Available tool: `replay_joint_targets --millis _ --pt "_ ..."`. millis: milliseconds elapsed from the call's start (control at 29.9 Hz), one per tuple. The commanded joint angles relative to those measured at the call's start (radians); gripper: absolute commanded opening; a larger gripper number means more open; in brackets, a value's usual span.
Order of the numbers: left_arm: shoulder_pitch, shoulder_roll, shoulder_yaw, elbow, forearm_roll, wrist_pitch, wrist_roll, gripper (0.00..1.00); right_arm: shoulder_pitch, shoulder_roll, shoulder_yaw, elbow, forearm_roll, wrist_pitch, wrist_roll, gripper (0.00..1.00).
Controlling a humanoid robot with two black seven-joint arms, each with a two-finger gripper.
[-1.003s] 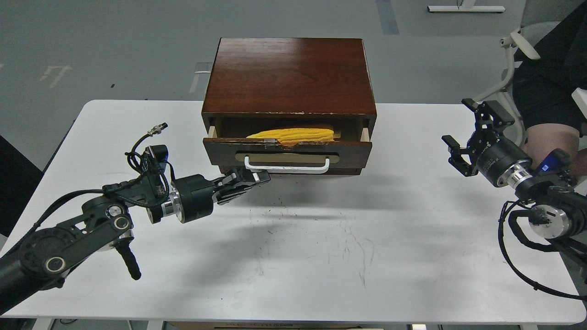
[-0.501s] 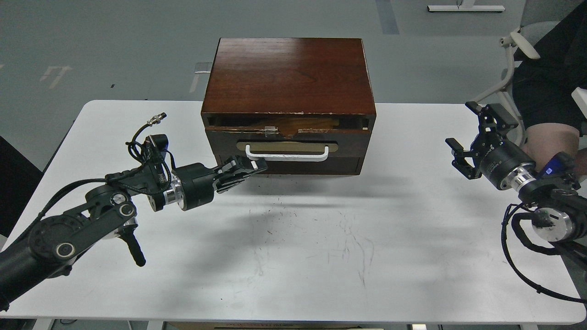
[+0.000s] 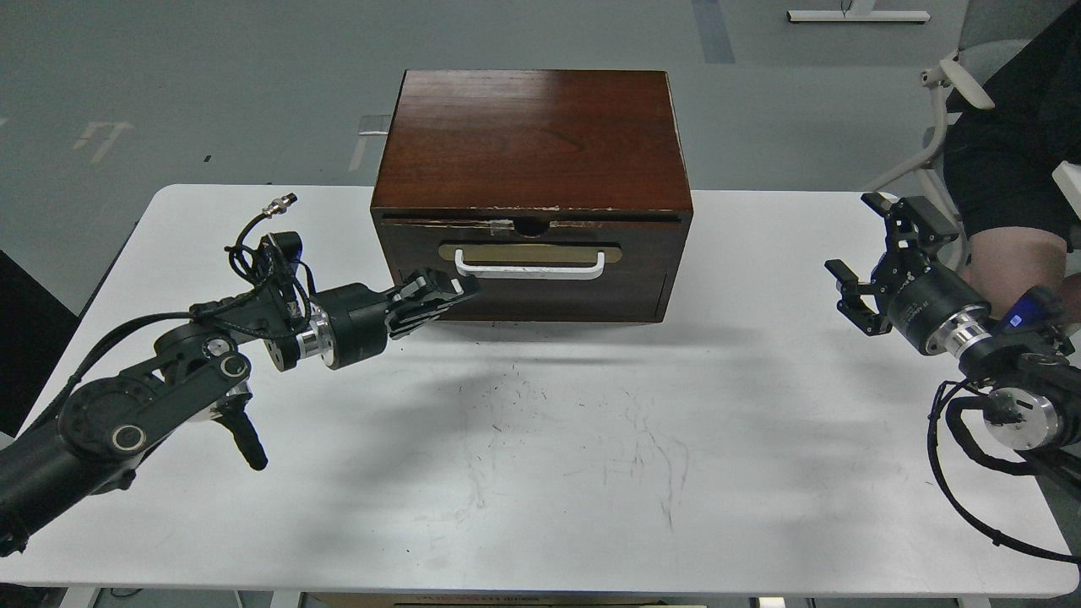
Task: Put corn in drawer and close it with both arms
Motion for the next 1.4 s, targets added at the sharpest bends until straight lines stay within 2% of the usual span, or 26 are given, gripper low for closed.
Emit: replay_joint_targets --millis 0,234,334,501,602,669,702,735,802,836,869,903,1136,1237,1370 --pt "-0.003 0.000 0.000 0.005 -0.001 0.000 -0.008 0.00 -0.001 0.000 0.001 0.000 0.000 0.000 0.000 1.00" --pt "-0.014 0.000 0.008 0.017 -0.002 -0.031 -0.014 0.00 -0.001 0.000 0.001 0.000 0.000 0.000 0.000 1.00" --pt "-0.012 0.000 0.018 0.010 -0.001 -0.046 -0.033 0.00 -0.003 0.000 0.001 0.000 0.000 0.000 0.000 1.00" --pt "0.012 0.021 0.020 -0.042 0.006 -0.115 -0.043 0.00 -0.003 0.000 0.001 0.002 0.000 0.000 0.000 1.00" --pt "0.035 0.061 0.020 -0.091 0.006 -0.115 -0.072 0.00 -0.003 0.000 0.001 0.002 0.000 0.000 0.000 1.00" --pt "0.041 0.087 0.012 -0.142 0.000 -0.115 -0.111 0.00 -0.003 0.000 0.002 0.000 0.000 0.000 0.000 1.00" --pt "0.043 0.102 0.003 -0.170 -0.014 -0.115 -0.149 0.05 -0.003 0.000 0.002 0.002 0.000 -0.001 0.000 1.00" --pt "0.046 0.125 0.001 -0.187 -0.058 -0.115 -0.190 0.21 -0.003 0.000 0.002 0.002 0.000 -0.003 0.000 1.00" --pt "0.047 0.151 0.000 -0.193 -0.124 -0.115 -0.221 0.42 -0.003 0.000 0.002 0.002 0.000 -0.005 0.000 1.00" --pt "0.047 0.176 -0.005 -0.193 -0.199 -0.115 -0.221 0.70 -0.003 0.000 0.002 0.002 0.000 -0.005 0.000 1.00" --pt "0.047 0.184 -0.009 -0.193 -0.242 -0.115 -0.221 0.87 -0.003 0.002 0.002 0.002 0.000 -0.005 0.000 1.00" --pt "0.047 0.197 -0.026 -0.191 -0.325 -0.115 -0.221 1.00 -0.003 0.002 0.004 0.002 0.000 -0.006 0.000 1.00" --pt "0.050 0.270 -0.075 -0.141 -0.621 -0.115 -0.221 1.00 -0.004 0.023 0.005 -0.001 0.000 -0.011 0.000 1.00" --pt "0.050 0.273 -0.077 -0.115 -0.663 -0.115 -0.221 1.00 -0.003 0.037 0.008 -0.003 0.000 -0.012 0.000 1.00" --pt "0.104 0.277 -0.094 -0.064 -0.758 -0.115 -0.221 1.00 -0.003 0.080 0.022 -0.032 0.000 -0.014 0.000 1.00"
